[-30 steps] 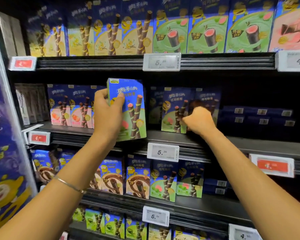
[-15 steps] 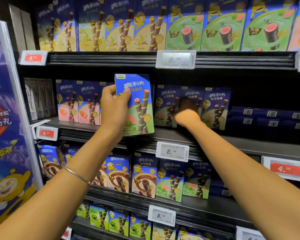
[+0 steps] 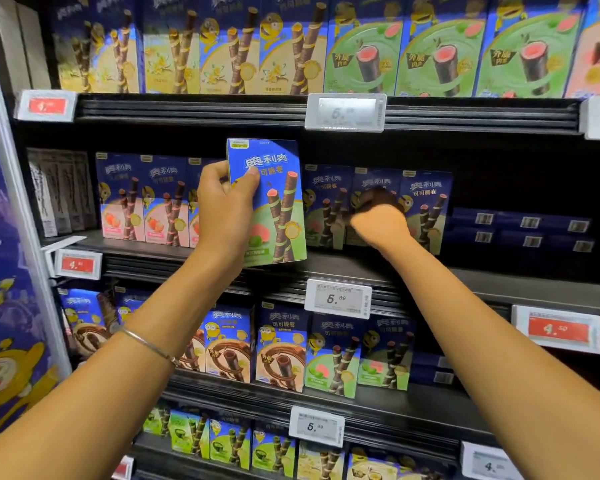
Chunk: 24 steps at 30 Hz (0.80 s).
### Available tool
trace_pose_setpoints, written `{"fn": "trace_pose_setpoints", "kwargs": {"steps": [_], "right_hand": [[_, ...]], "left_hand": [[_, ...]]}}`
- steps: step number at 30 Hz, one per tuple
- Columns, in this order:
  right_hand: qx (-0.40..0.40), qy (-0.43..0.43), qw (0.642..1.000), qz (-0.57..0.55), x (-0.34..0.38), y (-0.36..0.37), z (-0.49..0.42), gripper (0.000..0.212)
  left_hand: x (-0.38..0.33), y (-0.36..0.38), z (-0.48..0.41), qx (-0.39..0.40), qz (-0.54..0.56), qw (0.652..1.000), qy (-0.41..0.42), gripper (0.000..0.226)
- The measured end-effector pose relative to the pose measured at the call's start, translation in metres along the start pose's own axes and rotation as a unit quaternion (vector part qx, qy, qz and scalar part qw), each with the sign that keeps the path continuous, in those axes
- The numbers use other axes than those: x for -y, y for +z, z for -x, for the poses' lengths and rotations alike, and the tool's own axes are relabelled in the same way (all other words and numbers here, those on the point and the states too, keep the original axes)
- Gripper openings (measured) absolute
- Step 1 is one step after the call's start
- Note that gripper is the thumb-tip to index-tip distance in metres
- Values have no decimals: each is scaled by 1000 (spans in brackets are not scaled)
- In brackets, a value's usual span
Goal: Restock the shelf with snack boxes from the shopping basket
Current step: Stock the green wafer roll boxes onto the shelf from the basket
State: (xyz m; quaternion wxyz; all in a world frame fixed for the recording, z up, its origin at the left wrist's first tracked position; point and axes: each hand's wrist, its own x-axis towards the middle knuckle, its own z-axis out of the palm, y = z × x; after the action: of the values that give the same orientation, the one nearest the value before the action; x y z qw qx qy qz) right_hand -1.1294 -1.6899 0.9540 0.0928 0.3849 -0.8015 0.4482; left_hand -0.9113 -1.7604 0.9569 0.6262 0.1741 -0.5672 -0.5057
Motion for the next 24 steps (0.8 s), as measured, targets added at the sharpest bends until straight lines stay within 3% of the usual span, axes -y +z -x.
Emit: {"fn": "trace_pose_setpoints", "kwargs": {"steps": [3,6,8,13,17,20,24], "right_hand": [[7,-24,979,-203,8,-22,28,26],[170,-25,922,-348,17,-46,57,33],[205,-56,925,-316,16,-55,70,38],[142,-49,952,-267,-2,-75,70,36],[46,16,977,-206,-35,-90,51,39],[2,81,988,-133,-57,-89,38,39],[-31,107,993,-47,-63,-78,25,25]], "left_hand": [[2,14,6,22,18,1000,6,23],[6,34,16,55,27,998,11,25],[8,48,20,65,33,997,14,25],[15,79,21,127,20,992,13,9],[20,88,8,180,-129,974,41,32],[24,89,-6,223,-319,918,77,52],[24,95,-23,309,-507,792,144,86]]}}
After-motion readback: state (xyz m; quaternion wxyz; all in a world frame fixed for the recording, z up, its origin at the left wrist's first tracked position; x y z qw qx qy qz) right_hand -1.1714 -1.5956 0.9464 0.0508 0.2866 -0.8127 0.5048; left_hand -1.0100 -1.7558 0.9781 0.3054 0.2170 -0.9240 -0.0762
